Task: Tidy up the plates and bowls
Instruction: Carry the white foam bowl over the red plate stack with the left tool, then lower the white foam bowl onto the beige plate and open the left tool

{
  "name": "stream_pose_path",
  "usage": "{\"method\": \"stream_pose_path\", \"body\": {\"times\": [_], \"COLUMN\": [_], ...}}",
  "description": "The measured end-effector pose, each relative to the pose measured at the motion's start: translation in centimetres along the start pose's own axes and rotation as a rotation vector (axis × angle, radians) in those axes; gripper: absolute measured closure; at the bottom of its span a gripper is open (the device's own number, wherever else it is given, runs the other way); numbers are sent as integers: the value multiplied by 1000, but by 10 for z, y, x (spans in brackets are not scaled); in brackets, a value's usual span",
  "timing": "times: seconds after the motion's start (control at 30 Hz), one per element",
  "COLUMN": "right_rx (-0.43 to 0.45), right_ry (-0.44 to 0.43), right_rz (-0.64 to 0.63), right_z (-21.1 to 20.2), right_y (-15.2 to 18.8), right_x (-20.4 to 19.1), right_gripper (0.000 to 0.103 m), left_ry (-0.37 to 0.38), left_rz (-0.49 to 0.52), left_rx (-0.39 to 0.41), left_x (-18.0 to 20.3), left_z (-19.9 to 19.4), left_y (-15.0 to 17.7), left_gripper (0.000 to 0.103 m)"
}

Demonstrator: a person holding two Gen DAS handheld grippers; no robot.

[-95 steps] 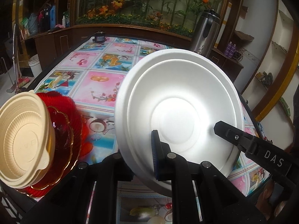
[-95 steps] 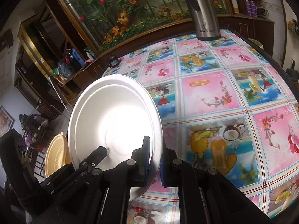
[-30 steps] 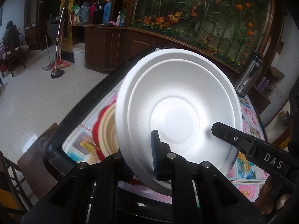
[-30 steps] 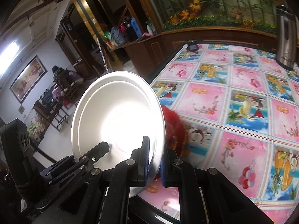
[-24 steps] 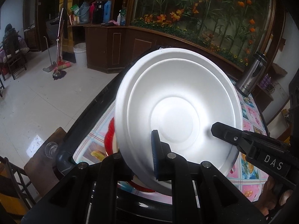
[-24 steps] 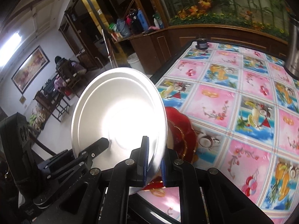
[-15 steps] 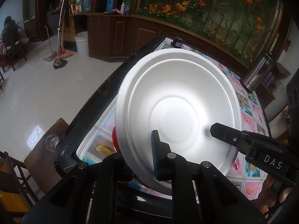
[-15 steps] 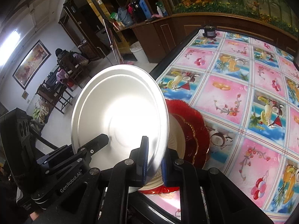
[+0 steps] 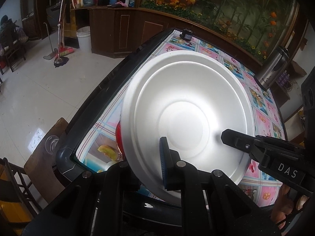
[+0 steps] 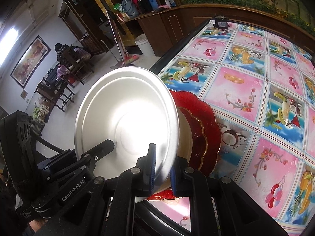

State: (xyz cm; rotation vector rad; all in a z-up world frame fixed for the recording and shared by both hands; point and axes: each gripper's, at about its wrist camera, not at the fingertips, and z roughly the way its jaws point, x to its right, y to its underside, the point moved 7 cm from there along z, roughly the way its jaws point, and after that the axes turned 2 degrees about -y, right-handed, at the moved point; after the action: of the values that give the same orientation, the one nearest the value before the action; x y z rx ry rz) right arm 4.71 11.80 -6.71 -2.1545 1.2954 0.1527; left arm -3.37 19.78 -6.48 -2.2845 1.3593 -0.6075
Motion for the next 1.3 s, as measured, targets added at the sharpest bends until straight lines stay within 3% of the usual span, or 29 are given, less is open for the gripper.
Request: {"method": "stream_pose_path", "body": {"times": [0.93,1.03,1.1,1.13,1.17,1.3], "right_rx": [-15,-10,-4,-1,4,10], "right_ry": [55,59,61,66,72,71], "right_rz": [-22,-20,-19,-23,-27,-26], "right_z": [2,2,0,-1,-2,-3], "right_y": [-5,-6,-8,-9,-10,-12], "right_x": [2,4,4,4,5,5], "right_gripper": [87,87,86,86,86,86], "left_ry": [-29,-24,-19,-27,-39,-49], "left_rz": [26,35,43,43,40,32], "left_rx": [-5,-12,-7,3,22,50], "left_x": [2,3,5,5,4,1], "left_z": [5,4,1,-1,-4,-11], "left_y": [-2,-3,-4,-6,-8,-12], "left_gripper": [90,81,67,51,43,42]}}
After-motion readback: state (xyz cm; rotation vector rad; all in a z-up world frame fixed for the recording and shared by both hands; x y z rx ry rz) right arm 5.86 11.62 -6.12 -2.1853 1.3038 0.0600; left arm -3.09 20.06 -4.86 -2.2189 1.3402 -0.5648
